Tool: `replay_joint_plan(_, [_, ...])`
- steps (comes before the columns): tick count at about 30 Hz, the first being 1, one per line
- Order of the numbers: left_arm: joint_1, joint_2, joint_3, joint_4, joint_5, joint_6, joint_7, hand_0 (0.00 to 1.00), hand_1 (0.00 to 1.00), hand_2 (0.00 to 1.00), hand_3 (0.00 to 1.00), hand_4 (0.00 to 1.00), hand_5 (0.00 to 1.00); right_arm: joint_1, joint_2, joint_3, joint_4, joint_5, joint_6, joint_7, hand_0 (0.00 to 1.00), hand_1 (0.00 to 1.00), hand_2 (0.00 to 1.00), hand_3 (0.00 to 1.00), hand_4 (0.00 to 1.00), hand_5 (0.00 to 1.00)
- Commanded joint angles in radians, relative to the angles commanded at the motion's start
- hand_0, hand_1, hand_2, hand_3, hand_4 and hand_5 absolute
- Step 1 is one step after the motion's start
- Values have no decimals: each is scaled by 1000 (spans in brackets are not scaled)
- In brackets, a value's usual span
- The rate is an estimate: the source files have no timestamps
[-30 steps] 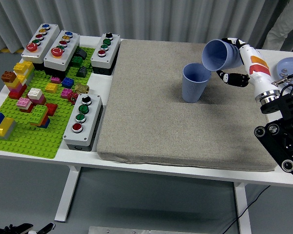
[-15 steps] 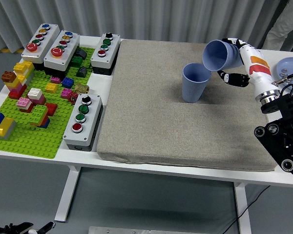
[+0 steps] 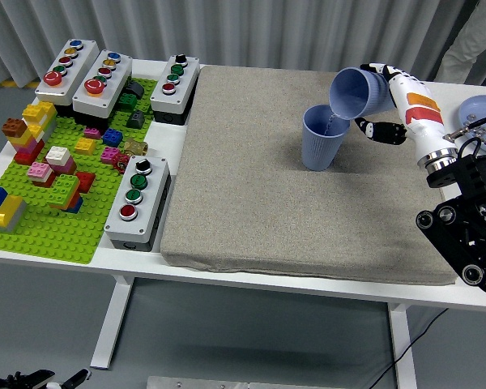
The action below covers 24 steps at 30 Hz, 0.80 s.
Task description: Pick cup pour cup place
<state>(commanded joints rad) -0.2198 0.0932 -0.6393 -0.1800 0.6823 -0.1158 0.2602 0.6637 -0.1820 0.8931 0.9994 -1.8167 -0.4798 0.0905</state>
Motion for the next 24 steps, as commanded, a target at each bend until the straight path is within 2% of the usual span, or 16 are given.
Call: replay_joint_plan(24, [0, 2, -4, 0, 5, 0, 0, 771, 764, 829, 681, 512, 998, 28, -21, -39, -14, -5, -14, 5, 844, 751, 609, 632, 771, 138])
